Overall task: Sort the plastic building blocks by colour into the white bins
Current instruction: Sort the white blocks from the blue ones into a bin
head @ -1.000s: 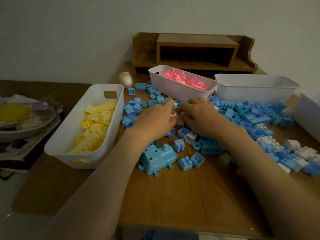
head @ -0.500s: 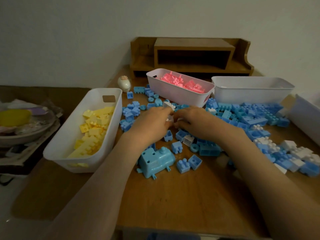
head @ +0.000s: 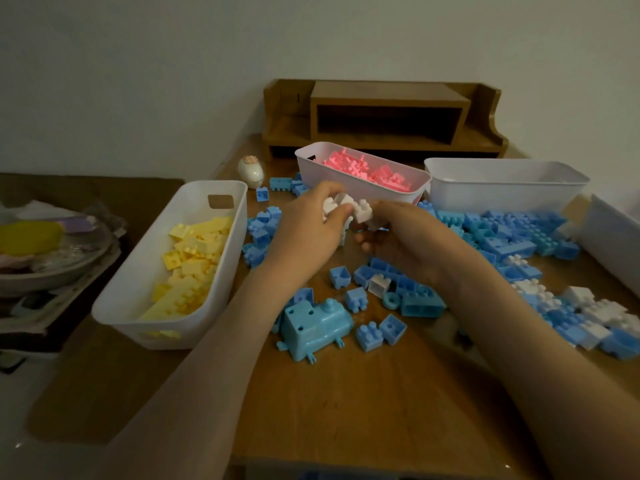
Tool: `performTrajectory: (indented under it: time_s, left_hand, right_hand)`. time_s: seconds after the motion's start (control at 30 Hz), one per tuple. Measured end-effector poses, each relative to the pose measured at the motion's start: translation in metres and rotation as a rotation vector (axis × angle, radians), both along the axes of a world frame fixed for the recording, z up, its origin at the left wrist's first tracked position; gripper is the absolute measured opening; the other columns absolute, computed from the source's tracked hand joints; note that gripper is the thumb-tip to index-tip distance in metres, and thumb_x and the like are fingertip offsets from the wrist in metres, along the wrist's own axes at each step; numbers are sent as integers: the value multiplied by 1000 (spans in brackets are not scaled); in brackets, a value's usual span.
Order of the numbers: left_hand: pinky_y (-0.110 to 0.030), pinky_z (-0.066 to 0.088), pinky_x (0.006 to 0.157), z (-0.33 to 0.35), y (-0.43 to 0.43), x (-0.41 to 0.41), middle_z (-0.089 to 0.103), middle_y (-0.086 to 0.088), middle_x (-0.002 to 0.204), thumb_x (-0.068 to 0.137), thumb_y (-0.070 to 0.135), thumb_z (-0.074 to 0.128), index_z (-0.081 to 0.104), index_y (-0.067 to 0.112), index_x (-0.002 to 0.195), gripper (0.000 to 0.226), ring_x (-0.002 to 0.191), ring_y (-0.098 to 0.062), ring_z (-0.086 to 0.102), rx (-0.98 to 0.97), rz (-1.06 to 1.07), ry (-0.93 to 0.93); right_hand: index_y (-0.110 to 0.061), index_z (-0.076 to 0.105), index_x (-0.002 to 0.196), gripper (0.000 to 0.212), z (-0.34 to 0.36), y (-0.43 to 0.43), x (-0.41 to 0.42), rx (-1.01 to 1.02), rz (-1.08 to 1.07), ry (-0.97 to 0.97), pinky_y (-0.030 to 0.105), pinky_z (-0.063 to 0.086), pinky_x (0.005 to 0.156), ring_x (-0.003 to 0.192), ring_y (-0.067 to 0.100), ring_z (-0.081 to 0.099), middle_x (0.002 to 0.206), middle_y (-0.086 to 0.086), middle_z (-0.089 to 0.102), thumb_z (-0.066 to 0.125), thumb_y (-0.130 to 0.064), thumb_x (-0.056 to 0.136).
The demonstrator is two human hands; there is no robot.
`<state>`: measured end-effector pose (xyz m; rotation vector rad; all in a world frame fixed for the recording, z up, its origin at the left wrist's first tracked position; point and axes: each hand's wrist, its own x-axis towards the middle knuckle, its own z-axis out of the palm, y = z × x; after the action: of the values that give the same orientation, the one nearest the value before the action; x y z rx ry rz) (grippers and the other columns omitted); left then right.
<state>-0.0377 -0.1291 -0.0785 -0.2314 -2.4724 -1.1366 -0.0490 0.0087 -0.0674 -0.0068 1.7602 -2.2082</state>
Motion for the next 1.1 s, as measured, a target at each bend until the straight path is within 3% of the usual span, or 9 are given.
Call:
performTrajectory:
  time_s: [0.2,0.3,0.43,0.5,0.63,0.77,0.97,1.1]
  left_hand:
    - [-11,42,67,-4,8,6,58,7,104,95,25,53,52,21,121,26,90,-5,54,44,-131,37]
    - [-19,45,75,-6,10,7,59,3,109,96,23,51,50,20,124,28,96,-10,57,43,-188,48]
    - [-13,41,78,-5,9,6,57,-1,118,99,24,46,47,18,129,31,103,-10,53,12,-223,49]
    - [-20,45,82,-6,9,5,57,-4,118,99,24,45,47,16,129,31,105,-13,54,15,-240,49]
    - [-28,45,86,-10,8,3,56,-5,118,99,25,44,47,18,128,30,107,-15,53,-11,-236,39]
    - [-34,46,88,-11,8,0,55,-5,116,99,23,45,50,17,125,28,107,-17,51,-53,-227,64]
    - [-27,41,87,-9,9,1,54,-1,112,99,20,46,52,12,124,27,106,-16,49,-88,-208,96]
    - [-30,40,87,-9,8,0,56,-6,114,99,19,45,52,10,124,28,107,-19,49,-102,-197,107]
  right_hand:
    - [-10,60,106,38,2,4,3,-331,85,-280,26,53,60,76,20,61,91,12,65,35,-38,98]
    - [-11,60,106,49,-1,3,2,-434,121,-325,26,51,68,77,19,62,91,11,67,31,-49,95]
    - [-11,58,118,56,-6,3,0,-512,163,-357,29,33,100,96,21,59,105,13,64,32,-54,93]
    - [-11,54,127,56,-8,2,0,-526,183,-356,31,28,106,106,21,54,113,12,60,34,-51,93]
    - [-10,51,131,51,-9,2,-1,-540,198,-356,31,26,109,111,21,51,116,11,57,37,-41,93]
    - [-9,53,127,46,-11,2,-3,-513,223,-348,32,25,108,104,21,53,112,11,58,37,-36,94]
    - [-7,57,118,41,-12,3,-4,-533,240,-327,34,23,111,110,23,50,110,13,59,41,-32,91]
    - [-5,62,107,34,-9,2,-1,-534,237,-300,31,26,107,97,22,55,101,11,62,47,-28,87]
